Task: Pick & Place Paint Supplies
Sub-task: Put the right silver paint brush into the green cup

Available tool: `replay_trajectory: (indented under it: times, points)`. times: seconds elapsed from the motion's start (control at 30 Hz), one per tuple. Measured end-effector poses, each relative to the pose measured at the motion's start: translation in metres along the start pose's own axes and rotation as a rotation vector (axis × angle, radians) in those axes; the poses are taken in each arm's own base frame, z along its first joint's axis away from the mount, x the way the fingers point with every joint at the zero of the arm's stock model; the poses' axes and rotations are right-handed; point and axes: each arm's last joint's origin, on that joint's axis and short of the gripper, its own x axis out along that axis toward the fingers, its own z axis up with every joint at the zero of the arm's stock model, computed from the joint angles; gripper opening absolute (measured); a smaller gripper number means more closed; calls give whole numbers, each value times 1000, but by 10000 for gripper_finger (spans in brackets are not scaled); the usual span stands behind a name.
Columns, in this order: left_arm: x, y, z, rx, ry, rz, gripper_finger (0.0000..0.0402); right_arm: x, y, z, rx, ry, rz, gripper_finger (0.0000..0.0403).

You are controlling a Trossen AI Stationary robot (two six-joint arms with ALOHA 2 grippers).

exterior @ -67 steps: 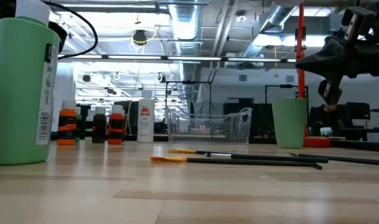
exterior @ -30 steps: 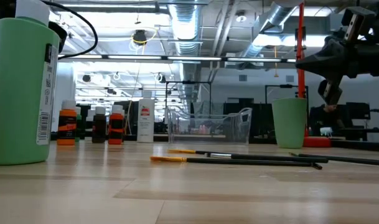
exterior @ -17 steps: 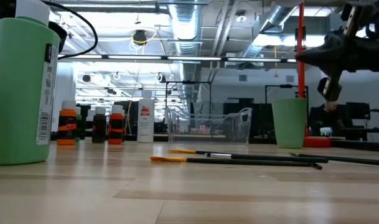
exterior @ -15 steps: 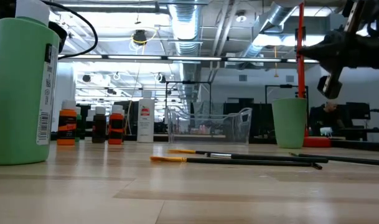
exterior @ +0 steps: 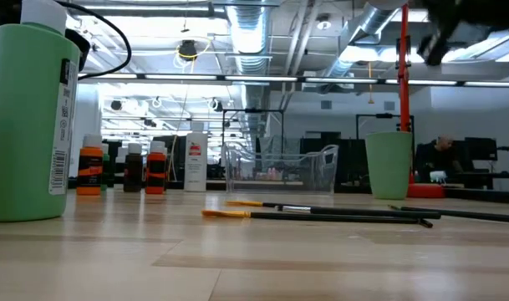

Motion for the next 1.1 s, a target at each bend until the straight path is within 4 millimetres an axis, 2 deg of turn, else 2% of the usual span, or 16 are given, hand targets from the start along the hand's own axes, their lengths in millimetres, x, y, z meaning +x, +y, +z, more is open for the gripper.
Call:
replay_trajectory:
  times: [0.1,0.23,0.33,0.47,0.6,0.77,0.9,1.1]
  points:
    - [0,0,0,0,0,0,2,14,23,14,5,66,29,43]
    - [0,0,0,0,0,0,2,34,47,21,22,272,-32,40]
    - [0,0,0,0,0,1,2,46,58,20,86,456,-159,30]
    - [0,0,0,0,0,0,2,58,59,7,226,679,-427,13]
    - [0,0,0,0,0,0,2,62,56,-15,296,842,-664,7]
    - [0,0,0,0,0,0,2,64,56,-51,258,1015,-846,21]
    - [0,0,0,0,0,0,2,65,61,-79,189,1141,-878,63]
    - [0,0,0,0,0,1,2,73,64,-119,27,1278,-837,155]
